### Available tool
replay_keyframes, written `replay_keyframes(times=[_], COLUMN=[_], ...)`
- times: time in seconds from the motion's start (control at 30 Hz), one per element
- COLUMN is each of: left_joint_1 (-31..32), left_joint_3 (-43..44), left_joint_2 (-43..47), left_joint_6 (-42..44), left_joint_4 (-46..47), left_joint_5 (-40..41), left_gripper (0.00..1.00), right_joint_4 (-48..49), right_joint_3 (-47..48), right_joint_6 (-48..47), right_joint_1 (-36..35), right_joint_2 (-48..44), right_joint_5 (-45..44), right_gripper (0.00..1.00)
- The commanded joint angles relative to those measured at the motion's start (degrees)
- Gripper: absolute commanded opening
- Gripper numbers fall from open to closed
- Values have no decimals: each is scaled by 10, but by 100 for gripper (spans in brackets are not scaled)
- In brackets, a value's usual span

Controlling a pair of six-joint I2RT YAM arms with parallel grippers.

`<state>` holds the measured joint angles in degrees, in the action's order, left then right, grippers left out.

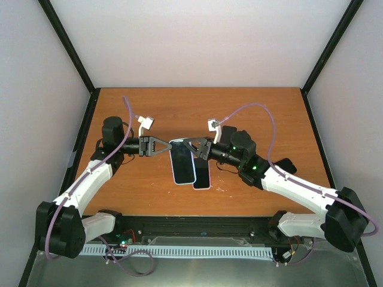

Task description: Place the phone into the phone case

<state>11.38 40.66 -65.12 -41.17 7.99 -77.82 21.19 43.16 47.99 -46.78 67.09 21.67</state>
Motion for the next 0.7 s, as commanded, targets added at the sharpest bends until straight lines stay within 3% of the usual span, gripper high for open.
replay_keyframes(times=[0.0, 0.07, 0.17, 0.27, 0.33, 0.37, 0.47, 0.67], left_joint_1=[4, 4, 4, 4, 4, 4, 4, 13], left_joint_3=[18, 19, 22, 24, 9, -4, -44, -84], left_joint_2=[-5, -3, -1, 0, 3, 6, 19, 34], left_joint_6=[3, 3, -4, -27, -63, -84, -127, -150], left_joint_4=[-9, -12, -17, -15, 24, 54, 124, 154], left_joint_5=[-13, -8, 9, 37, 42, 42, 37, 34], left_gripper=[0, 0, 1, 28, 39, 53, 68, 72], right_joint_4=[38, 38, 28, 25, 38, 45, 80, 114], right_joint_3=[38, 38, 36, 30, 21, 16, 2, 4], right_joint_6=[-10, -13, -13, 1, 26, 44, 90, 125], right_joint_1=[1, 2, 2, 4, 7, 11, 20, 30], right_joint_2=[20, 22, 14, 0, -8, -10, -13, -5], right_joint_5=[21, 24, 17, -6, -24, -36, -76, -139], right_gripper=[17, 3, 3, 3, 3, 3, 3, 3])
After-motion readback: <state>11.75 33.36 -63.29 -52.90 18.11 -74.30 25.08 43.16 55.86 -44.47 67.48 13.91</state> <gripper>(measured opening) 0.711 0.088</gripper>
